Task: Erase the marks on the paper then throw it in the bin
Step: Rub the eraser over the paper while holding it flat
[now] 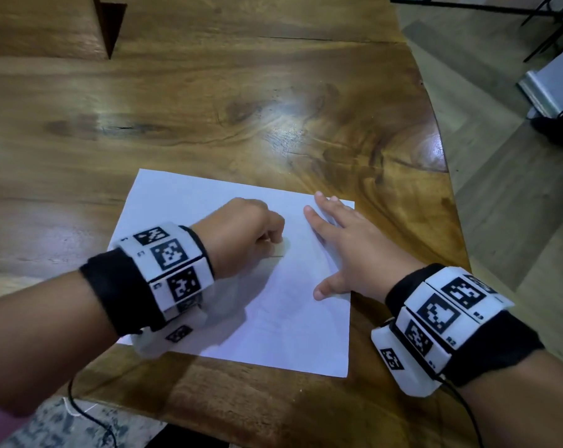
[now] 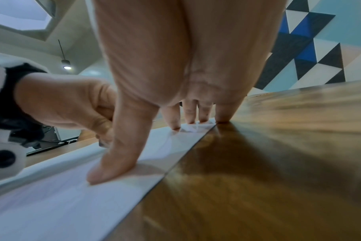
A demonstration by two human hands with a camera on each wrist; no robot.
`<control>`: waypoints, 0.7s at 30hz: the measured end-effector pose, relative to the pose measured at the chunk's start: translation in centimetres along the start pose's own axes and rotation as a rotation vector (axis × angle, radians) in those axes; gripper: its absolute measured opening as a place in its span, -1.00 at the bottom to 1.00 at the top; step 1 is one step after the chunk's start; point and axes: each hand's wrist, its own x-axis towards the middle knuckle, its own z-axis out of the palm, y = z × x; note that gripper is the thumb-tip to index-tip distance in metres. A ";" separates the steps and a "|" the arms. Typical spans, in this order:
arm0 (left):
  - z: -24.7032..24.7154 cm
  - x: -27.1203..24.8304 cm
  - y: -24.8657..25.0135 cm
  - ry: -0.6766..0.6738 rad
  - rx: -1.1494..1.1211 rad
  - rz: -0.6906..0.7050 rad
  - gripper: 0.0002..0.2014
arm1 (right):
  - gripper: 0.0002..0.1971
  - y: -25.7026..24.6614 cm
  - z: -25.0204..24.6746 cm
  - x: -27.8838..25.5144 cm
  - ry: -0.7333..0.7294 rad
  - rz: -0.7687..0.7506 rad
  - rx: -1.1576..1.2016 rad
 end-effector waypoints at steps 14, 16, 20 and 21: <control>1.4 -2.7 0.4 -0.064 -0.031 0.161 -0.78 | 0.21 -0.2 -0.1 0.1 -0.009 0.014 0.018; 2.0 -5.2 0.1 -0.180 -0.047 0.175 -0.86 | 0.21 -0.1 -0.2 0.0 -0.012 0.014 0.029; 1.4 -6.1 -0.2 -0.267 -0.086 0.153 -0.91 | 0.21 -0.1 -0.1 0.0 -0.007 0.015 0.038; 1.1 -5.0 0.0 -0.219 -0.092 0.149 -0.88 | 0.21 -0.2 -0.1 0.0 -0.008 0.015 0.031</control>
